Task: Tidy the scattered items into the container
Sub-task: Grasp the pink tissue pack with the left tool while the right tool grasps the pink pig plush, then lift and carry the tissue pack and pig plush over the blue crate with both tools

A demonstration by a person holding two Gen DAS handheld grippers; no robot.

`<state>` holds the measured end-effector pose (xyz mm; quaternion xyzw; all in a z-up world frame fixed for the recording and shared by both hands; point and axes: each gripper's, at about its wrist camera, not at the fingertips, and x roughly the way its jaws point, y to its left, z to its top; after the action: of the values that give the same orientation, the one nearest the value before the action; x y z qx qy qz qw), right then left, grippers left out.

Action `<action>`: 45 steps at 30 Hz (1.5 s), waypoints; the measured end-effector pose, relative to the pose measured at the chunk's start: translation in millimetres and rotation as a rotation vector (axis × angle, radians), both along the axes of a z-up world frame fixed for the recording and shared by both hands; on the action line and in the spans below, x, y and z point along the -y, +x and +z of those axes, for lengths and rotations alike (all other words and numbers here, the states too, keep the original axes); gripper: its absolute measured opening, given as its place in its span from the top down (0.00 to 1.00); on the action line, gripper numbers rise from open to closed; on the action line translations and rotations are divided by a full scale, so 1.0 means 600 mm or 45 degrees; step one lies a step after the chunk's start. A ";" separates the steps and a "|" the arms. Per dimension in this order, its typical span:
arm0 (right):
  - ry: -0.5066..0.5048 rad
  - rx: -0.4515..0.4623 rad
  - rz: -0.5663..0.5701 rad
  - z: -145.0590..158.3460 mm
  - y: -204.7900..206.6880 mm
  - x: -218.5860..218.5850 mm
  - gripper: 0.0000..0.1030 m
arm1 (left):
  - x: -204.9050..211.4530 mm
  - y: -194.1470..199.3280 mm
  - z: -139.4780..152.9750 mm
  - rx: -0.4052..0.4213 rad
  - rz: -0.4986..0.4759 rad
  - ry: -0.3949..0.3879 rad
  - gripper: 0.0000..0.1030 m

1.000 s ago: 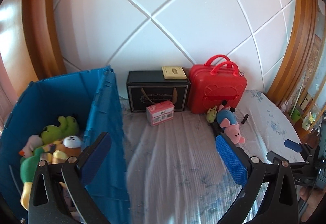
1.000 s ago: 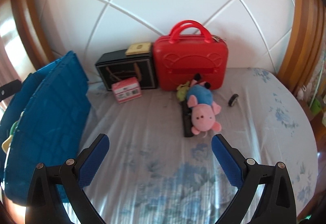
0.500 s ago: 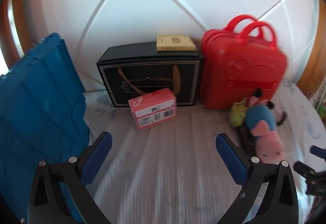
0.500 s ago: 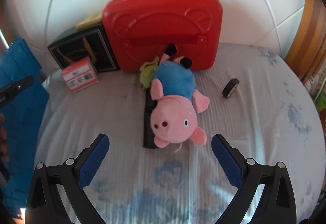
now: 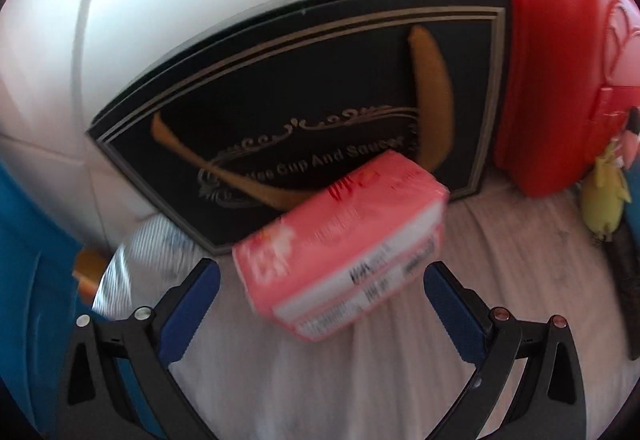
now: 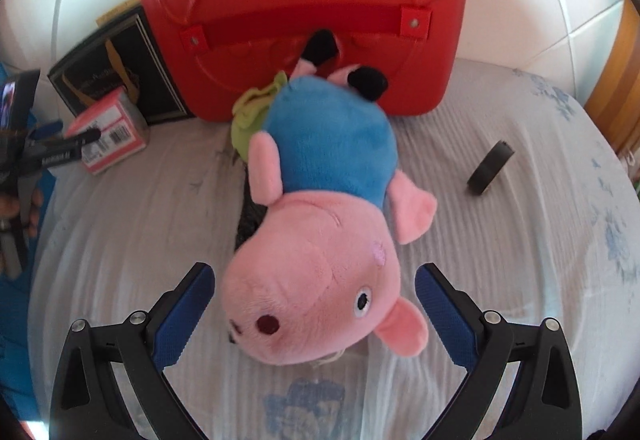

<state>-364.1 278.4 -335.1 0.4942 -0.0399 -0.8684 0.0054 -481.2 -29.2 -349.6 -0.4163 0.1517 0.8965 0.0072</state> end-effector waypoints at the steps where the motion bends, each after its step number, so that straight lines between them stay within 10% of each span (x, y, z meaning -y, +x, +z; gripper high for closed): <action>1: 0.000 0.005 -0.002 -0.008 -0.002 -0.002 0.01 | 0.000 -0.008 -0.008 0.008 -0.019 -0.023 0.00; 13: -0.118 0.045 -0.063 -0.061 -0.039 -0.022 0.02 | -0.021 -0.029 -0.052 0.100 -0.148 -0.074 0.04; 21: -0.098 0.042 -0.061 -0.036 -0.018 -0.010 0.35 | -0.039 0.021 -0.036 0.048 -0.099 0.024 0.31; 45: -0.102 0.045 -0.150 0.108 0.256 -0.029 0.39 | -0.069 0.318 0.088 0.060 0.050 0.288 0.42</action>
<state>-210.5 295.9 -270.5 0.5056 -0.1037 -0.8561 -0.0265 -290.4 12.5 -296.5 -0.4366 0.0413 0.8978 0.0399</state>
